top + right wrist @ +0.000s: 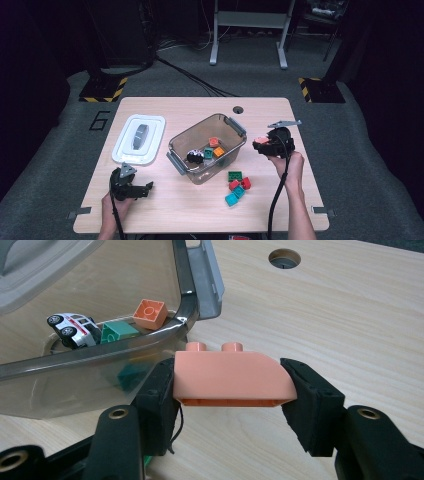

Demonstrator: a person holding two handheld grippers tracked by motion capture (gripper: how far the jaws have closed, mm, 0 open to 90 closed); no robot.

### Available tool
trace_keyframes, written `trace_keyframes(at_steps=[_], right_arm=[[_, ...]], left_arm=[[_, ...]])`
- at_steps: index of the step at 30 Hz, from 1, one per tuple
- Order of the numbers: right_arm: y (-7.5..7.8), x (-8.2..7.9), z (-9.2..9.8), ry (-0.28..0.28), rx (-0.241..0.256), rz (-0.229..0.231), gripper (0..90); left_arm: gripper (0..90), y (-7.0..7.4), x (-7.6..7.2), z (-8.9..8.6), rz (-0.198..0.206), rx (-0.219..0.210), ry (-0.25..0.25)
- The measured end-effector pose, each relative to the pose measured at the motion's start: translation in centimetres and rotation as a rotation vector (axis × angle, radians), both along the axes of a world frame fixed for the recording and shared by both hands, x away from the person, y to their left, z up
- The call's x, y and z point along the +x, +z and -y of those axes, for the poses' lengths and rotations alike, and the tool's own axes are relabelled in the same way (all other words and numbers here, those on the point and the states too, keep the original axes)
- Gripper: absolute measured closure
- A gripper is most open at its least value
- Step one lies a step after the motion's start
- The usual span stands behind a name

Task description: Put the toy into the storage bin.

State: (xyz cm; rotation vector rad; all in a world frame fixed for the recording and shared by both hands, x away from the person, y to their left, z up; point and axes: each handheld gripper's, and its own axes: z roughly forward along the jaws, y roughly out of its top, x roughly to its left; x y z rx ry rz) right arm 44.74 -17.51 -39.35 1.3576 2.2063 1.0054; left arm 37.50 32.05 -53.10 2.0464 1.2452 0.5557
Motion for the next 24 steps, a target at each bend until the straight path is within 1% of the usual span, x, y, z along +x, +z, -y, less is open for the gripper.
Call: trace_keyframes(at_steps=[1,2,3,5,8,9,14,15,21,22,24], right_arm=[[0.2,0.0,0.0,-0.006,0.003,-0.003,43.0],[0.2,0.1,0.0,-0.002,0.002,0.003,42.9],[0.4,0.1,-0.1,-0.009,0.005,-0.004,43.0],[0.7,0.2,-0.1,-0.003,0.005,0.011,42.9],[1.1,0.3,-0.3,0.001,0.004,0.017,43.0],[1.3,0.3,-0.4,-0.003,0.007,0.01,42.9],[2.1,0.6,-0.9,0.013,-0.002,0.028,42.9],[2.2,0.7,-1.1,0.021,-0.005,0.032,42.9],[3.1,1.1,-2.5,0.043,0.006,0.027,42.9],[3.2,1.2,-2.7,0.057,-0.006,0.03,42.9],[3.4,1.3,-3.4,0.07,-0.007,0.029,42.9]], left_arm=[[4.4,0.0,0.0,0.0,0.0,0.0,0.0],[4.5,0.0,0.0,0.0,0.0,0.001,0.0],[4.4,0.0,0.0,0.0,0.0,0.0,0.0],[4.4,0.0,0.0,0.0,0.0,-0.001,0.0],[4.5,0.0,0.0,0.0,-0.001,0.0,0.0],[4.4,0.0,0.0,0.0,0.0,0.0,0.0],[4.5,0.0,0.0,0.0,0.002,0.0,0.0],[4.5,0.0,0.0,0.0,0.003,0.001,0.001],[4.5,0.0,0.0,0.0,0.0,0.004,0.003],[4.5,0.0,0.0,0.0,-0.001,0.004,0.003],[4.5,0.0,-0.1,0.0,0.0,0.003,0.005]])
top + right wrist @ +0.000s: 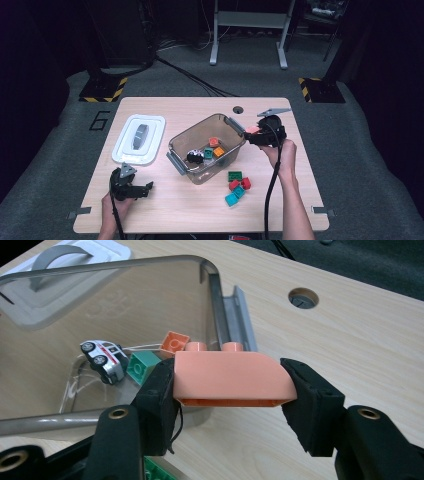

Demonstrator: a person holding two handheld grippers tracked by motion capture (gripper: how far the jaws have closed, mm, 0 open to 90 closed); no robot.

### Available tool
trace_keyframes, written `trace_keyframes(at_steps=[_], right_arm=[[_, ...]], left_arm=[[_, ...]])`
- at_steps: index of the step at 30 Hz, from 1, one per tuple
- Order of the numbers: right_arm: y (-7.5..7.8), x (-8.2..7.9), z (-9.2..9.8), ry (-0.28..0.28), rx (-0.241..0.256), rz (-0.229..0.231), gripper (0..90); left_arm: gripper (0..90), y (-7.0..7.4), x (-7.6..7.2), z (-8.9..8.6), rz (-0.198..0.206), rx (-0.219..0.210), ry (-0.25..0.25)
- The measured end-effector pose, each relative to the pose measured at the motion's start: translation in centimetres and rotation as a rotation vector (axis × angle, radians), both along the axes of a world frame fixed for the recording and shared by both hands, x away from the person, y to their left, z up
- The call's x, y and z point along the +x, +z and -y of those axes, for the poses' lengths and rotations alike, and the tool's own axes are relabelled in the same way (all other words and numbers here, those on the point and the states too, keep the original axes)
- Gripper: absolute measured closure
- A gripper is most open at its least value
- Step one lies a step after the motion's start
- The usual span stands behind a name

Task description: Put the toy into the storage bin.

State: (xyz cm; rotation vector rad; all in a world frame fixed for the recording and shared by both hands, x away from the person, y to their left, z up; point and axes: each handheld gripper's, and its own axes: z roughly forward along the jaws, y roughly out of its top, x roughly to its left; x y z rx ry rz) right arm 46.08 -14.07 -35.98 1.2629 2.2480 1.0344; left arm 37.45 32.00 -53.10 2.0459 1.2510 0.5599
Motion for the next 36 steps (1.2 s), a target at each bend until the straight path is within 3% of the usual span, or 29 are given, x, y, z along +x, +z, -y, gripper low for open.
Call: trace_keyframes(at_steps=[12,19,28,33,36], right_arm=[[-0.6,0.7,-4.0,0.095,-0.09,-0.03,42.9],[-1.5,0.8,-4.9,0.137,-0.145,-0.07,42.8],[-1.8,0.5,-5.3,0.171,-0.228,-0.048,42.6],[-1.9,0.4,-5.1,0.159,-0.221,-0.047,41.4],[-1.8,0.2,-5.0,0.142,-0.196,-0.064,35.8]], left_arm=[[4.5,0.0,0.0,0.0,0.001,0.001,0.0],[4.5,0.0,0.0,0.0,0.0,0.001,0.0],[4.5,0.0,0.0,0.0,0.0,0.001,-0.003],[4.5,0.0,0.0,0.0,0.0,0.001,-0.001],[4.5,0.0,0.0,0.0,-0.001,0.002,-0.004]])
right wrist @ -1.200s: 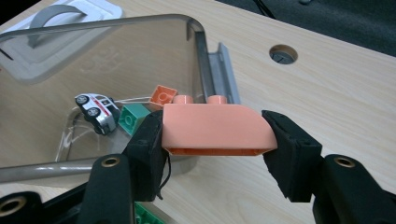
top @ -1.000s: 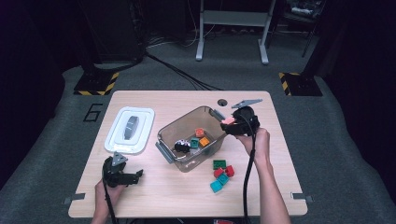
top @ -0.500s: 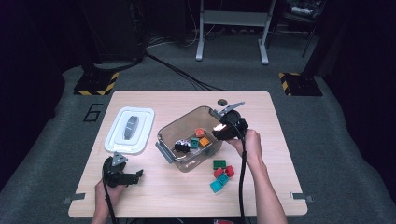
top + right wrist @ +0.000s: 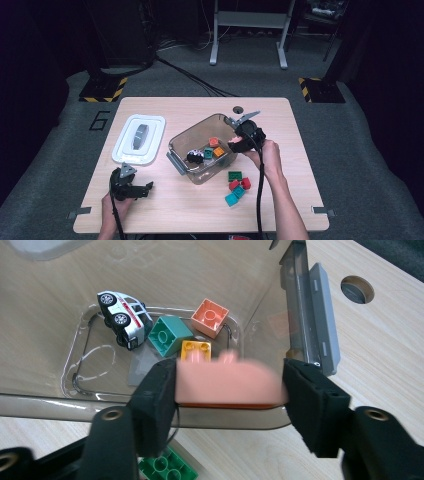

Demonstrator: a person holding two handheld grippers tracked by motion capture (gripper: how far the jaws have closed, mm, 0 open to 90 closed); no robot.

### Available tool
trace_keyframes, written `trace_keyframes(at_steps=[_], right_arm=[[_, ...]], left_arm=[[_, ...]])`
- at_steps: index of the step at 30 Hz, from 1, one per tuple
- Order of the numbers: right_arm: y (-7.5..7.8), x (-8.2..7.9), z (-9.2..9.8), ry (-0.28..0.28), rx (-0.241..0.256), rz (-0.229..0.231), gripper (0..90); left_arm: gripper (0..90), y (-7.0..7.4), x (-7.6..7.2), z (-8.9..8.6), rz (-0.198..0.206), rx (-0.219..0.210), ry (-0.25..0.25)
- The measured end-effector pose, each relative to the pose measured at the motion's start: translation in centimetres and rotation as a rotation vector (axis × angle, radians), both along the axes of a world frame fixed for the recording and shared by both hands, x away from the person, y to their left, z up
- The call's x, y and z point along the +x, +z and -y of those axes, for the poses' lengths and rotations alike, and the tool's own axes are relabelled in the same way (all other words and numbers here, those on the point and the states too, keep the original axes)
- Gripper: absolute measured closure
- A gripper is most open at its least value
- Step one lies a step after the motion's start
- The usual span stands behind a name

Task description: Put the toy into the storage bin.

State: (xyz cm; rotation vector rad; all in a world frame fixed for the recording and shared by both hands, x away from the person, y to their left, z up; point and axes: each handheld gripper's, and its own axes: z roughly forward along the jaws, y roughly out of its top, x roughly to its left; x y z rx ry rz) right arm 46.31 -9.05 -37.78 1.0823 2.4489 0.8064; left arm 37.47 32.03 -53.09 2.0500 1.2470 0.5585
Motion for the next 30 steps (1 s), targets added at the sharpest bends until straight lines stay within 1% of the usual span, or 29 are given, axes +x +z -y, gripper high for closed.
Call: trace_keyframes(at_steps=[1,2,3,5,6,7,9,10,12,16,18,19,21,23,24,27,28,29,30], right_arm=[[0.0,0.1,0.1,0.005,-0.004,0.005,33.5],[0.1,0.0,0.2,-0.009,0.001,-0.01,31.7],[0.2,0.0,0.3,0.003,-0.003,0.005,29.0],[0.3,-0.2,0.5,-0.013,0.027,0.007,25.8],[0.3,-0.3,0.6,-0.027,0.044,0.018,23.3],[0.5,-0.5,0.8,-0.019,0.052,0.018,20.7],[0.6,-0.9,1.1,-0.035,0.081,0.025,18.0],[0.6,-1.0,1.3,-0.033,0.086,0.03,15.9],[0.6,-1.6,1.7,-0.05,0.113,0.034,14.2],[0.2,-2.6,2.8,-0.057,0.139,0.038,11.7],[-0.3,-3.1,3.5,-0.06,0.159,0.035,11.0],[-0.6,-3.4,3.8,-0.066,0.167,0.025,10.9],[-1.4,-4.0,4.3,-0.077,0.171,0.018,8.5],[-2.3,-4.5,4.7,-0.09,0.175,-0.01,5.5],[-2.8,-4.7,4.9,-0.092,0.168,-0.017,4.0],[-4.3,-5.4,5.5,-0.1,0.172,-0.041,0.3],[-4.8,-5.7,5.4,-0.126,0.179,-0.064,0.0],[-5.4,-5.8,5.5,-0.121,0.177,-0.069,0.0],[-5.9,-5.9,5.6,-0.126,0.175,-0.09,0.0]], left_arm=[[4.5,0.0,0.0,0.0,0.0,0.0,0.0],[4.6,0.0,0.0,0.0,0.0,-0.001,0.002],[4.6,0.0,0.0,0.0,0.0,-0.001,-0.002],[4.6,0.0,0.0,0.0,0.0,-0.001,0.0],[4.6,0.0,0.0,0.0,0.0,0.0,-0.001],[4.6,0.0,0.0,0.0,0.0,-0.002,0.002],[4.6,0.0,0.0,0.0,0.0,-0.002,0.001],[4.6,0.0,0.0,0.0,0.0,-0.002,0.0],[4.6,0.0,0.0,0.0,0.0,-0.002,0.002],[4.6,0.0,0.0,0.0,0.0,-0.001,0.001],[4.6,0.0,0.0,0.1,-0.001,-0.007,0.006],[4.6,0.0,0.0,0.1,-0.001,-0.009,0.008],[4.6,0.0,0.0,0.1,-0.001,-0.009,0.008],[4.6,0.0,0.0,0.1,-0.001,-0.009,0.007],[4.6,0.0,0.0,0.1,-0.001,-0.009,0.008],[4.6,0.0,0.0,0.1,-0.001,-0.009,0.008],[4.6,0.0,0.0,0.1,-0.001,-0.009,0.009],[4.6,0.0,0.0,0.1,-0.001,-0.009,0.009],[4.6,0.0,0.0,0.1,0.0,-0.009,0.009]])
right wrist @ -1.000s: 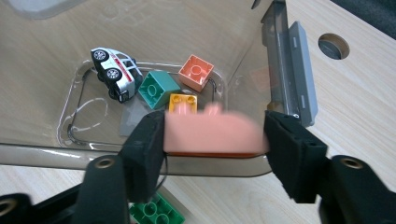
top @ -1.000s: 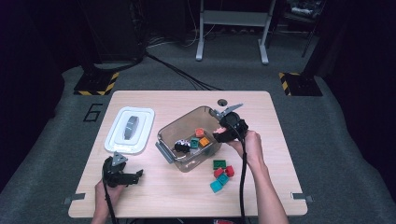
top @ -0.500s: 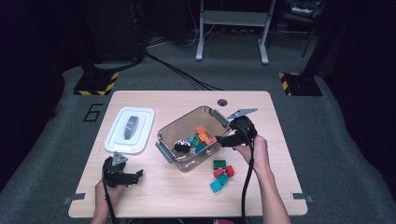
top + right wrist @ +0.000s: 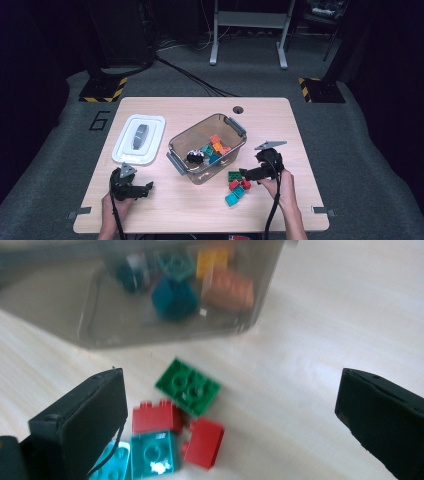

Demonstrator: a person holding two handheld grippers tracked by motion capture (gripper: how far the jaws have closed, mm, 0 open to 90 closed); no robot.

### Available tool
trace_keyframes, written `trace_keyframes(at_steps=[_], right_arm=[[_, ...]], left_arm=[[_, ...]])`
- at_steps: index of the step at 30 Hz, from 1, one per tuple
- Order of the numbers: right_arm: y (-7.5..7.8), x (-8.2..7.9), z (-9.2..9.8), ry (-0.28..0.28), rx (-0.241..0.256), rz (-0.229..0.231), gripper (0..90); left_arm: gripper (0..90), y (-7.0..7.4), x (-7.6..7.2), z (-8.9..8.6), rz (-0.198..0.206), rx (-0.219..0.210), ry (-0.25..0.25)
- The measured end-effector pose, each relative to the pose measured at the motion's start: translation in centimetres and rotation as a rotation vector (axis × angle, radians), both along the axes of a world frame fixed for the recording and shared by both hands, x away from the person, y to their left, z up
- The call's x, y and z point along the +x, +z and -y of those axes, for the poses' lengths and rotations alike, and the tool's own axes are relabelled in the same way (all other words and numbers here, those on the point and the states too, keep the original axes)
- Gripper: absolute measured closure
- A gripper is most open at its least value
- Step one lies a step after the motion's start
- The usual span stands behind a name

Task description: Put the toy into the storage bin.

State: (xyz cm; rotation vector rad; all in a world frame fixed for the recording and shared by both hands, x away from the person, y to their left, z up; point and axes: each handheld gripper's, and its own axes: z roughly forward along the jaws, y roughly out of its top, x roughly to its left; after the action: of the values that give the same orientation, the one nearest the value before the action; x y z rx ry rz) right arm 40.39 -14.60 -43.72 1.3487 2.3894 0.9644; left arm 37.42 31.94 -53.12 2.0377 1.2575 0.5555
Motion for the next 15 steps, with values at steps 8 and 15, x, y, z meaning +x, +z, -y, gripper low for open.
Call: trace_keyframes(at_steps=[8,15], right_arm=[[-3.8,-1.2,-0.2,-0.022,-0.021,-0.047,18.4],[-4.8,-2.1,-0.4,-0.027,-0.015,-0.025,45.9]], left_arm=[[4.6,0.0,0.0,0.0,0.0,0.0,0.0],[4.6,0.0,0.0,0.0,-0.001,0.001,-0.002]])
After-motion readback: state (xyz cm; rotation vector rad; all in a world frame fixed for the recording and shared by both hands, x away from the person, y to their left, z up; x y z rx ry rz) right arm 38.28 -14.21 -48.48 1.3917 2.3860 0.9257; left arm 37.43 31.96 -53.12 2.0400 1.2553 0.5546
